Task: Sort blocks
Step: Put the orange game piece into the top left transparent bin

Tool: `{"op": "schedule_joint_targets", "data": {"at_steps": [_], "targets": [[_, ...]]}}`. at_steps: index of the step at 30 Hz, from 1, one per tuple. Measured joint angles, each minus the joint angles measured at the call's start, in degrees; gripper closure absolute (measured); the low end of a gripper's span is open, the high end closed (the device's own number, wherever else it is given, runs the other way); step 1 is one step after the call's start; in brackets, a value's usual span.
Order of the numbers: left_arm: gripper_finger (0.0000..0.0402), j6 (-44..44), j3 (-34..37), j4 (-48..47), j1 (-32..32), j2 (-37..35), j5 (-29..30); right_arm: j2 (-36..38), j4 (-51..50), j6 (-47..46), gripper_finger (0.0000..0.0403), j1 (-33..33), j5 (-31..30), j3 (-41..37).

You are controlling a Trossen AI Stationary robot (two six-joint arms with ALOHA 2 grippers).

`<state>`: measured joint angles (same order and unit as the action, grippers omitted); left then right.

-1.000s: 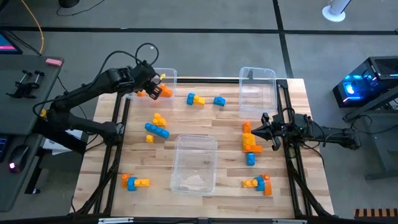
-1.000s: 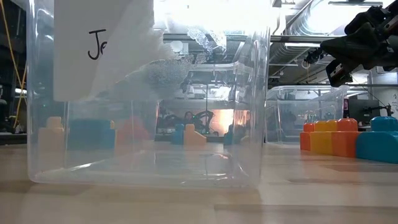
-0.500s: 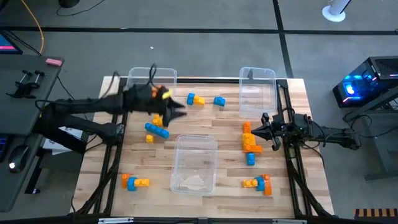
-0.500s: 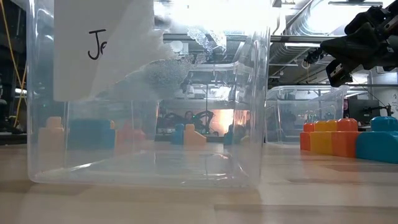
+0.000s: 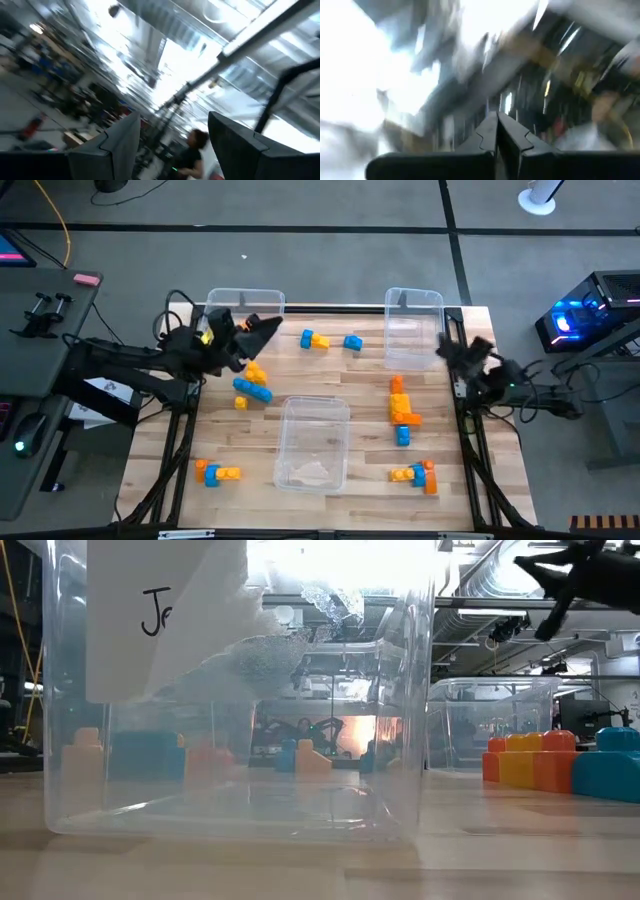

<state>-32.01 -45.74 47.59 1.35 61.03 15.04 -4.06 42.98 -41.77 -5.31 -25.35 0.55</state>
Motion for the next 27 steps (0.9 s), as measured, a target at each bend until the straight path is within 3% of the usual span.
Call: {"op": "schedule_joint_targets", "data": {"at_steps": [1, 2, 4, 5, 7, 10, 14, 17, 19, 23, 27], "targets": [[0.0183, 0.68, 0.00, 0.04, -0.15, -0.03, 1.03, -0.68, 3.37, 0.30, 0.0402, -0.12, 0.21, 0.20], [0.0183, 1.08, 0.00, 0.00, -0.28, -0.08, 1.74, -1.33, 5.12, 0.82, 0.0402, -0.17, 4.13, 0.94], [0.0183, 1.18, 0.00, -0.09, -0.88, -0.06, 2.15, -3.55, 5.29, -1.12, 0.0402, 0.31, 18.00, 5.00], [0.0183, 1.19, 0.00, -0.18, -1.28, -0.06, 2.01, -5.14, 3.29, -3.30, 0.0402, 1.02, 23.66, 7.77], [0.0183, 1.20, 0.00, -0.20, -2.27, -0.06, 1.46, -9.99, -5.72, -4.88, 0.0402, 3.69, 28.75, 15.35], [0.0184, 1.17, 0.04, -1.18, -4.93, -1.12, -2.46, -19.77, -30.95, -2.60, 0.0402, 8.63, 29.96, 31.41], [0.0184, 0.21, 0.04, -6.67, -9.45, -5.11, -10.73, -36.42, -78.29, -4.17, 0.0402, 14.77, 30.15, 53.23], [0.0184, -0.70, 0.04, -14.11, -12.49, -9.17, -14.92, -49.13, -104.81, -10.46, 0.0402, 19.87, 30.82, 63.18], [0.0184, -0.76, 0.04, -19.69, -14.30, -12.19, -17.69, -55.89, -115.61, -16.04, 0.0401, 23.17, 33.67, 66.88], [0.0184, -0.79, 0.04, -29.92, -17.04, -17.56, -23.28, -65.80, -120.83, -28.66, 0.0371, 30.74, 42.10, 68.50], [0.0184, -2.04, 0.04, -36.22, -18.34, -21.12, -28.65, -72.08, -119.30, -42.91, 0.0302, 38.01, 43.90, 68.50]]}}
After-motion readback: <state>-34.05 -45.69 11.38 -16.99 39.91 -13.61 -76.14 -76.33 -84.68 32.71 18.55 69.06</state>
